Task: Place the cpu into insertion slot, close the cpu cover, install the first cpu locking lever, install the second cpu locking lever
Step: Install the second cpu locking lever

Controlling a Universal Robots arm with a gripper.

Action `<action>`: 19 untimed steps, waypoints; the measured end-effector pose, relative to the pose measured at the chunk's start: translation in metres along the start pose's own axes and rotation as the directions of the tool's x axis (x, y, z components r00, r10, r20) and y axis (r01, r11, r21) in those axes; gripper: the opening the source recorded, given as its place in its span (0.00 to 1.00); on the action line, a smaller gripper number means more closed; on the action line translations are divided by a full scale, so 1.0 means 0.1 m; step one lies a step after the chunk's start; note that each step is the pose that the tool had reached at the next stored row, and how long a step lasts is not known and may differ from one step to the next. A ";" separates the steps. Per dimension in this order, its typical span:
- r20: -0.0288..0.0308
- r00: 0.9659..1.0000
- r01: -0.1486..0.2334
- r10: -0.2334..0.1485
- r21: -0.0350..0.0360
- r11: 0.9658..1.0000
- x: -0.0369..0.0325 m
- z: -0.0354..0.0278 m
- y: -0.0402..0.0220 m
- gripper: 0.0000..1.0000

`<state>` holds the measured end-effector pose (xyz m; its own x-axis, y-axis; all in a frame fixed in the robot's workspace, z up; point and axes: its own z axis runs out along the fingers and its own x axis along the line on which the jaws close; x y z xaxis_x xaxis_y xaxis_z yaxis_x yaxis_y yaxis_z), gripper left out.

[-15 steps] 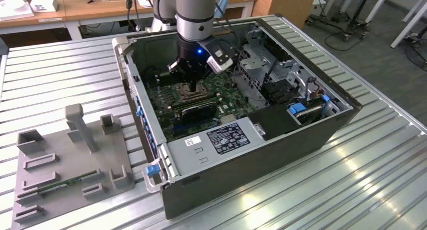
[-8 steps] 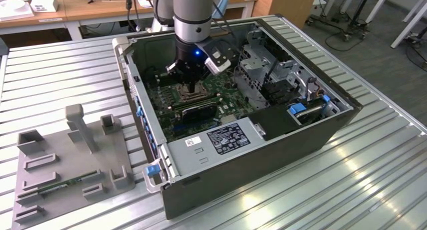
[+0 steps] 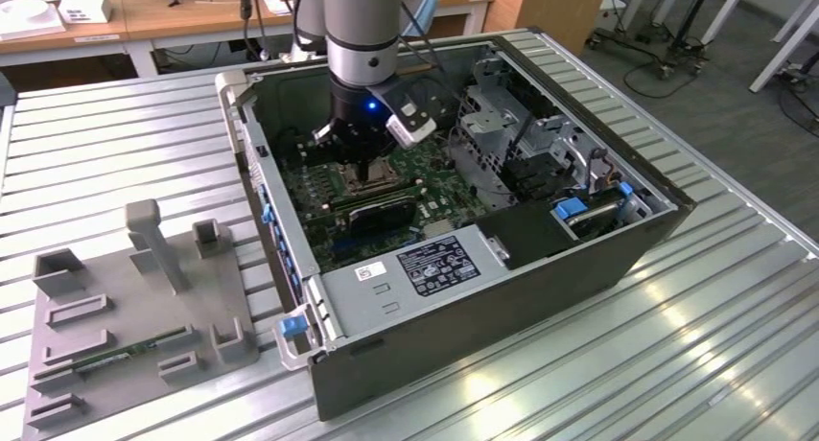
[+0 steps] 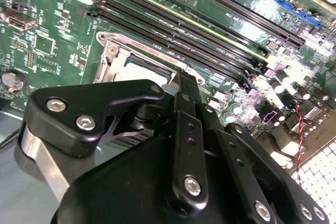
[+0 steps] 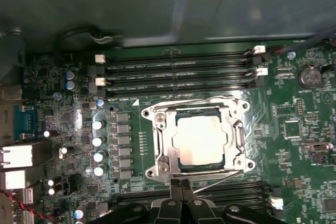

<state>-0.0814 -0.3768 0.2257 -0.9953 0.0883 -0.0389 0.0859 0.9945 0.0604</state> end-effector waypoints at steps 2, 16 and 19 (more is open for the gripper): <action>0.000 1.000 0.000 0.000 0.000 1.000 0.021 0.010 -0.002 0.11; 0.000 1.000 0.000 0.000 0.000 1.000 0.105 0.090 -0.015 0.11; 0.000 1.000 0.000 0.000 0.000 1.000 0.111 0.111 -0.017 0.11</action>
<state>-0.0921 -0.3769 0.2141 -0.9953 0.0883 -0.0389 0.0859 0.9945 0.0605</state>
